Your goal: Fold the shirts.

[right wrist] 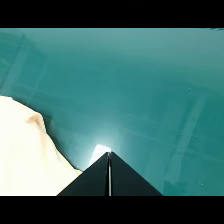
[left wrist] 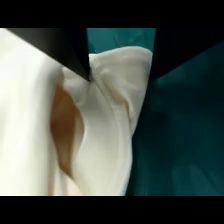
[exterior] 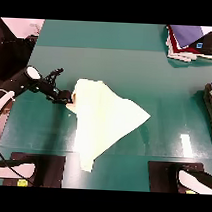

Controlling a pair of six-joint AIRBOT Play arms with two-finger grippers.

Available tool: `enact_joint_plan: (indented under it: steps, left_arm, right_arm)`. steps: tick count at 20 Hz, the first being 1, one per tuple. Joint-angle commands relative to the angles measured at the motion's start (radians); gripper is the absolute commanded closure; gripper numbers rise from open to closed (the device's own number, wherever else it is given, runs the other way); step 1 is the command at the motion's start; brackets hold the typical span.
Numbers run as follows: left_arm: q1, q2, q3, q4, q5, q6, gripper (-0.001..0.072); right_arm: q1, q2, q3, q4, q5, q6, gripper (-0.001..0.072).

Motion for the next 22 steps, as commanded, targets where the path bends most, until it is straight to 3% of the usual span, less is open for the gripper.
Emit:
enact_joint_plan:
  steps: [1,2,3,7,10,11,13,14,17,19,22]
  left_arm:
    - [-0.030,-0.003,-0.026,-0.045,0.071,0.016,0.0288]
    - [-0.040,-0.003,-0.026,-0.046,0.080,0.010,0.0458]
    - [-0.042,-0.003,-0.025,-0.046,0.081,0.014,0.0675]
    - [0.003,0.052,0.060,0.008,0.047,0.011,0.0687]
    - [0.032,0.148,0.150,0.087,0.048,0.014,0.0686]
    - [0.032,0.171,0.167,0.098,0.050,0.014,0.0686]
    - [0.032,0.198,0.184,0.103,0.051,0.014,0.0686]
    - [0.032,0.198,0.184,0.103,0.048,0.014,0.0686]
    - [0.032,0.195,0.183,0.103,0.043,0.013,0.0686]
    - [0.032,0.194,0.183,0.104,0.042,0.014,0.0685]
    - [0.032,0.194,0.183,0.104,0.043,0.014,0.0685]
  right_arm:
    - [0.001,0.000,0.001,0.000,0.000,0.000,0.0696]
    - [0.001,0.000,0.001,0.000,0.002,0.000,0.0695]
    - [0.001,0.000,0.001,0.000,0.013,0.000,0.0696]
    - [0.001,0.001,-0.055,-0.001,0.144,0.000,0.0696]
    - [0.001,0.000,-0.244,0.001,0.205,0.000,0.0695]
    - [0.001,0.000,-0.326,0.002,0.188,0.000,0.0663]
    - [0.001,-0.016,-0.506,0.003,0.119,0.000,0.0205]
    - [0.001,-0.035,-0.591,0.003,0.074,0.000,0.0172]
    - [0.003,-0.134,-0.761,0.128,-0.029,-0.044,0.0260]
    - [0.014,-0.216,-0.811,0.267,-0.088,-0.153,0.0261]
    - [0.068,-0.326,-0.789,0.342,-0.158,-0.184,0.0262]
